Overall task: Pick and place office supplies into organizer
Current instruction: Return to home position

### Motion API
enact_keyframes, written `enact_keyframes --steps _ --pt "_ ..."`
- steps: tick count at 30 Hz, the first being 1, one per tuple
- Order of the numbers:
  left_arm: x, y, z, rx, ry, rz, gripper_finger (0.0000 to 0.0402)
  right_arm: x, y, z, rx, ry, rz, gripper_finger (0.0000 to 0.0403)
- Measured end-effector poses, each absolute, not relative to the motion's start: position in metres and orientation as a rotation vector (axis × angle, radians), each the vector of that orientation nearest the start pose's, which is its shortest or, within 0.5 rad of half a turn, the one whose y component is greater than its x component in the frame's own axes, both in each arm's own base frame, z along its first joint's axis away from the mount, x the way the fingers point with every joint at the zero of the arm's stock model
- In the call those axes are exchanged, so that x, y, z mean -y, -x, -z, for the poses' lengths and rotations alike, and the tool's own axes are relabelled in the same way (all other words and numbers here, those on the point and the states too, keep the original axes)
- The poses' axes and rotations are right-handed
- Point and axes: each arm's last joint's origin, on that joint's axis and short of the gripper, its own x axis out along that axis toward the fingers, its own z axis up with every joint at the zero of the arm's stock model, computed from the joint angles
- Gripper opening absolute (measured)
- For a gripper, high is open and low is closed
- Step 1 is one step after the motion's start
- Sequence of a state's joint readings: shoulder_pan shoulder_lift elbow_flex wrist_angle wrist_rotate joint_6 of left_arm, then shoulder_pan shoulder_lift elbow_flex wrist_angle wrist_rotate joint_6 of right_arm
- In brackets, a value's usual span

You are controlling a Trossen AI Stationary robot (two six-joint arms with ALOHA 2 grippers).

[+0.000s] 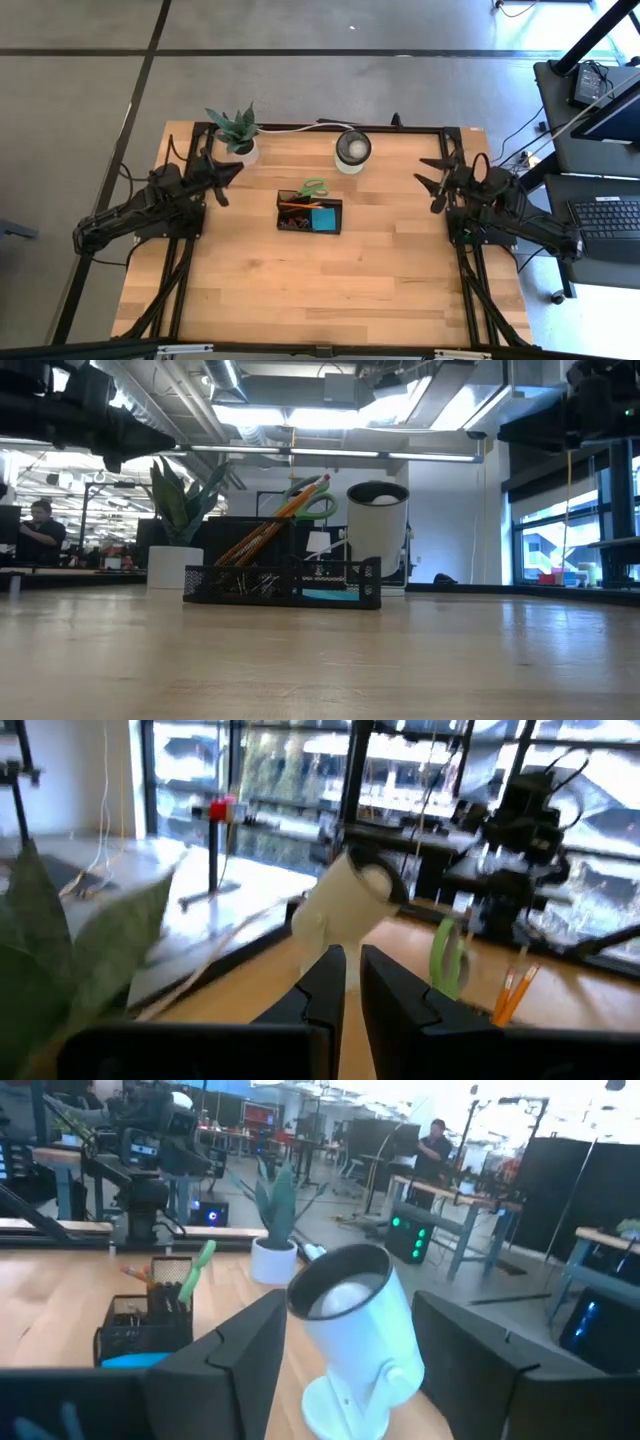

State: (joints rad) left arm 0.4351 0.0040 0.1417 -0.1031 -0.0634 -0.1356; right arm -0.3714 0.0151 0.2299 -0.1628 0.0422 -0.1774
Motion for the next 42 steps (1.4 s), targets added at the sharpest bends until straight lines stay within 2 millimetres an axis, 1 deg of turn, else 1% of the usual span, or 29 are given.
enact_keyframes --steps 2,9,17,21,25,32,36,42 --pt "-0.038 -0.078 -0.197 0.033 0.145 -0.506 0.0031 0.03 -0.075 -0.217 -0.001 0.176 0.414 0.0219" --pt "-0.039 -0.077 -0.198 0.045 0.143 -0.529 0.0031 0.033 -0.082 -0.195 -0.013 0.158 0.411 0.022" --pt "-0.039 -0.078 -0.198 0.05 0.148 -0.52 0.0031 0.035 -0.088 -0.18 0.021 0.138 0.413 0.022" --pt "-0.04 -0.081 -0.189 0.07 0.158 -0.519 0.0031 0.036 -0.09 -0.169 -0.002 0.13 0.411 0.022" --pt "-0.043 -0.087 -0.172 0.104 0.156 -0.517 0.0031 0.036 -0.09 -0.17 0.033 0.12 0.401 0.022" --pt "-0.043 -0.087 -0.169 0.078 0.149 -0.513 0.0031 0.036 -0.091 -0.168 0.017 0.085 0.397 0.022" --pt "-0.043 -0.087 -0.169 0.063 0.108 -0.511 0.0031 0.036 -0.091 -0.168 0.012 0.108 0.397 0.022" --pt "-0.043 -0.087 -0.169 0.068 0.124 -0.515 0.0031 0.036 -0.091 -0.168 0.011 0.113 0.397 0.022"
